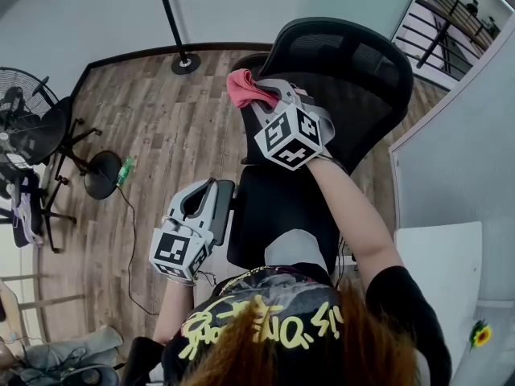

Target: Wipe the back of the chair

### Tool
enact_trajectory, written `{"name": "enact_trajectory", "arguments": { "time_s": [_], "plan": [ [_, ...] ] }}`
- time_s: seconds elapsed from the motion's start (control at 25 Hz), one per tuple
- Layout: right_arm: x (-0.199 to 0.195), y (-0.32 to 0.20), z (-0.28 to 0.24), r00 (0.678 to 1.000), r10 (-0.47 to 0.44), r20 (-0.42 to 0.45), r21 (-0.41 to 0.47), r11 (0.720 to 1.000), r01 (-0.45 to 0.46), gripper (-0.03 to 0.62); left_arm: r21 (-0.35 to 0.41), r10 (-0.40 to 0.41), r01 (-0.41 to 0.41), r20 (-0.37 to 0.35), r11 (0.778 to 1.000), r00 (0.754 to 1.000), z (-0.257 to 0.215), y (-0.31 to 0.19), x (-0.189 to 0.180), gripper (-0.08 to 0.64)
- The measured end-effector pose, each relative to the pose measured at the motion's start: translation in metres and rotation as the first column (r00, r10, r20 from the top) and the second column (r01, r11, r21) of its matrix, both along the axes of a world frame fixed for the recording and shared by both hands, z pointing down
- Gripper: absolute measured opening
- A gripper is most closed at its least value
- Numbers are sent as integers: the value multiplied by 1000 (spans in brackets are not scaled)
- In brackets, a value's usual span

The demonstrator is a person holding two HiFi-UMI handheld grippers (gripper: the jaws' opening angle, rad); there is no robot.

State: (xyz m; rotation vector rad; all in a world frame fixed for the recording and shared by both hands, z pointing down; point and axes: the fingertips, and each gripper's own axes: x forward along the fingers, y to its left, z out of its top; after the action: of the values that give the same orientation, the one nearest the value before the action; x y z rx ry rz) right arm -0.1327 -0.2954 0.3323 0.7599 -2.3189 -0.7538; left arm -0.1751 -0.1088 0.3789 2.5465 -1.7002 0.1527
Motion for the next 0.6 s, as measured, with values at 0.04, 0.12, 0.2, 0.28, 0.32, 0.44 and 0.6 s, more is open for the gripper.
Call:
{"name": "enact_trajectory", "arguments": {
  "time_s": [0.04, 0.12, 0.2, 0.28, 0.32, 0.44, 0.6],
  "plan": [
    [4, -2, 3, 1000, 12, -2, -5, 1000, -12, 61, 0, -1, 1, 2, 1000, 1000, 0, 0, 0, -6],
    [12, -4, 9, 1000, 25, -14, 0, 1000, -25, 61, 2, 0, 0, 5, 1000, 1000, -1, -1, 2, -6],
    [18, 1, 15, 1000, 20, -21, 4, 1000, -20, 61, 6, 3, -3, 9, 1000, 1000, -2, -1, 4, -6],
    [24, 10, 18, 1000, 6, 1, -4, 1000, -6, 61, 10, 8, -8, 12, 1000, 1000, -2, -2, 7, -6],
    [27, 15, 18, 1000, 0, 21, -9, 1000, 1, 61, 11, 12, -12, 14, 1000, 1000, -2, -4, 8, -6],
    [36, 30, 13, 995, -11, 98, -27, 1000, 13, 61, 14, 28, -28, 25, 1000, 999, -4, -10, 12, -6],
    [46, 58, -2, 975, -35, 219, -49, 998, 47, 61, 42, 46, -48, 34, 998, 998, -17, -13, 17, -6]
  ]
}}
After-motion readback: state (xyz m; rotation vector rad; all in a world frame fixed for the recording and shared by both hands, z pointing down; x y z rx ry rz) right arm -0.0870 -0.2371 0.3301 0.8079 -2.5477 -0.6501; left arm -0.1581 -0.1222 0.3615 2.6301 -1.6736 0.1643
